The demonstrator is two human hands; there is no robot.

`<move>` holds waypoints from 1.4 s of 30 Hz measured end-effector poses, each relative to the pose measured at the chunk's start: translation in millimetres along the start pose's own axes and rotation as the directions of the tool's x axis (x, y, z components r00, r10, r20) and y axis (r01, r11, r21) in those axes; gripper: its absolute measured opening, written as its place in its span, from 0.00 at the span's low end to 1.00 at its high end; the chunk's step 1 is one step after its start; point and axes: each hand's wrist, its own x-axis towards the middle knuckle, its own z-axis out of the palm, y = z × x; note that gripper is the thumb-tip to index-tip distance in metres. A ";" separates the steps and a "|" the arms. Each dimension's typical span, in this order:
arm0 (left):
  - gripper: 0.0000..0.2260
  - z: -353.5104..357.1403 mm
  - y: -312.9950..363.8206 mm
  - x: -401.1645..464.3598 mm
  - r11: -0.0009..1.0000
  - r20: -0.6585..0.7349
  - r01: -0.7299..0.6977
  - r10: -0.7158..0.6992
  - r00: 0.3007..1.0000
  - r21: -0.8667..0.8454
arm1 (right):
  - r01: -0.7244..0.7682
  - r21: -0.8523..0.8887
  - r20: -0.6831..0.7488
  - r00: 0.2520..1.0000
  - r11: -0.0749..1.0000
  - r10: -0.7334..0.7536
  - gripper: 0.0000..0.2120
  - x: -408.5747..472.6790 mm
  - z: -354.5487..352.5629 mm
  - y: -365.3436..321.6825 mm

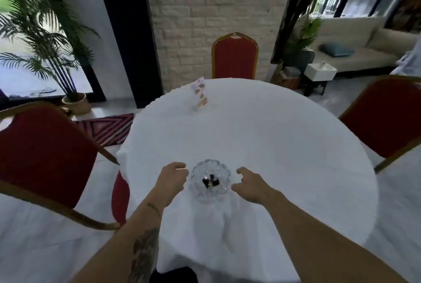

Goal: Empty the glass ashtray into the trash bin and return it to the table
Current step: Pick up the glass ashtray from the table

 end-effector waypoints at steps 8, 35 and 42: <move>0.22 35.8 -22.7 32.4 0.998 -0.099 -0.008 0.013 0.995 0.057 | -0.038 0.058 0.050 0.998 0.998 0.035 0.37 54.0 14.5 7.0; 0.27 18.9 -37.3 -3.6 0.979 -0.125 -0.055 0.080 0.989 0.195 | -0.091 0.336 0.067 0.995 0.937 0.072 0.25 39.4 58.7 -21.7; 0.28 -49.6 -76.3 -67.0 0.982 -0.032 -0.128 0.133 0.991 0.137 | -0.113 0.455 0.105 0.992 0.883 0.073 0.26 -39.7 106.6 -49.3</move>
